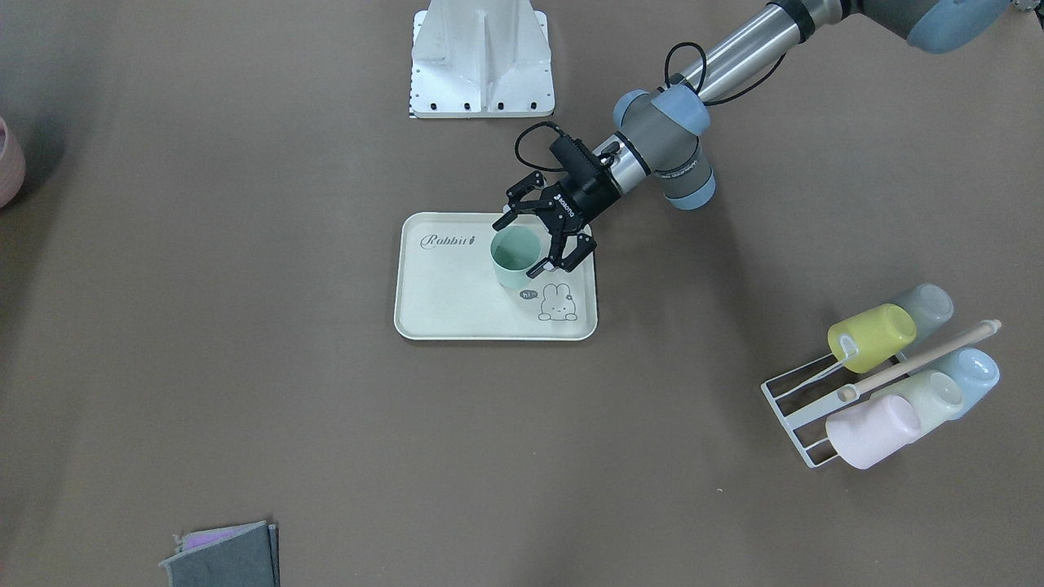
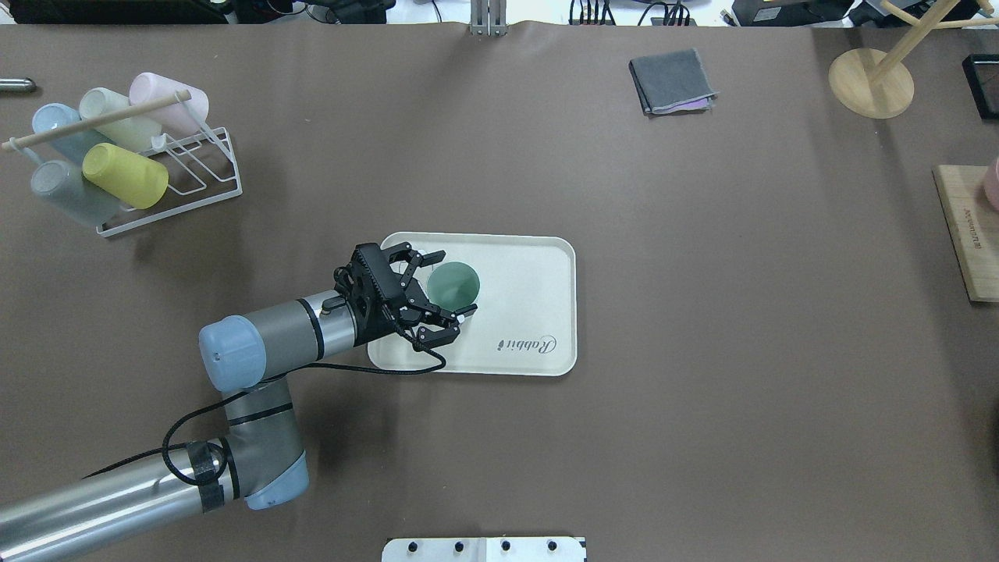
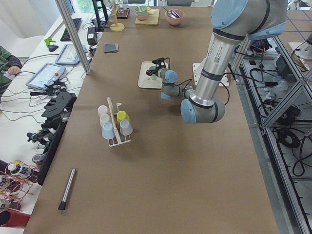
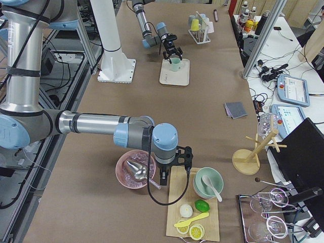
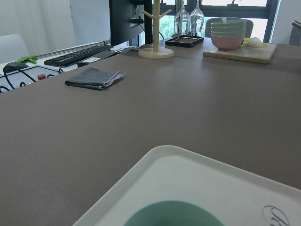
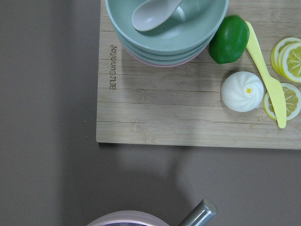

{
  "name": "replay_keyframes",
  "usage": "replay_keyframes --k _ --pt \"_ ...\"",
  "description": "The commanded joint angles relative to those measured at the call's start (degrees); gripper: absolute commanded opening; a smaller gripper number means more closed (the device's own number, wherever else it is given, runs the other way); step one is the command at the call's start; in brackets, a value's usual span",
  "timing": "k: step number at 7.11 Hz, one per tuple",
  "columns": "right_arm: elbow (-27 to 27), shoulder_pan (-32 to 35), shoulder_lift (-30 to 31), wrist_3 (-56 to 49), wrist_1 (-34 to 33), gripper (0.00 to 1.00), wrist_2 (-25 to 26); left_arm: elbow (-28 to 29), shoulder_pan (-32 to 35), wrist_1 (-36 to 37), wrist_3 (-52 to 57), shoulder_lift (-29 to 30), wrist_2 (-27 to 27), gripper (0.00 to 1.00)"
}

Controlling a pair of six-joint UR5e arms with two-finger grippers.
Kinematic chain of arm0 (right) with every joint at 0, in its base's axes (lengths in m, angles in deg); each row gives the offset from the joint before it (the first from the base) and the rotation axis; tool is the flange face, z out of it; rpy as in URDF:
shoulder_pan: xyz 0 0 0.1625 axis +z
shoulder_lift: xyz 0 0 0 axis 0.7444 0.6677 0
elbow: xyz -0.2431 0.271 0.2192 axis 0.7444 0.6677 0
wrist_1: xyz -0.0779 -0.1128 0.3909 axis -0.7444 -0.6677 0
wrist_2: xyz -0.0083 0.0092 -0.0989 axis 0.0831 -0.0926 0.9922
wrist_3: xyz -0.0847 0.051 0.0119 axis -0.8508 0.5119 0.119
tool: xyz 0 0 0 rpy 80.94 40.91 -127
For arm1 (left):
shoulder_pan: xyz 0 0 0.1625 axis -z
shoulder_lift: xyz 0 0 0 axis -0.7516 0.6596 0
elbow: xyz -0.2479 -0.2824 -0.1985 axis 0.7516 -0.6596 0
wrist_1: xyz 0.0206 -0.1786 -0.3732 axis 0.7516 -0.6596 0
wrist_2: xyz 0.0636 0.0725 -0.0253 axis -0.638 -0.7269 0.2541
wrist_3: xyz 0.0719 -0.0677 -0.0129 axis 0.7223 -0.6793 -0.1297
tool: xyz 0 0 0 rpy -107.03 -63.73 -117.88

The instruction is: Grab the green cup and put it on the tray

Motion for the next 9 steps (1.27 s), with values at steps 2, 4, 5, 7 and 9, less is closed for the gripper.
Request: replay_keyframes --k 2,4,5,7,9 --pt "0.0 0.0 -0.1 0.0 0.0 1.00 -0.1 -11.2 1.7 18.8 -0.1 -0.1 -0.1 0.99" --pt "0.0 0.0 -0.1 0.0 0.0 1.00 -0.1 -16.9 6.5 38.7 0.0 0.2 -0.4 0.99" --pt "0.0 0.0 -0.1 0.0 0.0 1.00 -0.1 -17.1 9.1 46.7 -0.1 0.4 -0.5 0.99" --pt "0.0 0.0 -0.1 0.0 0.0 1.00 -0.1 -17.7 14.3 63.4 0.0 1.0 -0.6 0.99" --pt "0.0 0.0 -0.1 0.0 0.0 1.00 -0.1 -21.0 20.1 77.2 7.9 1.1 -0.7 0.99"
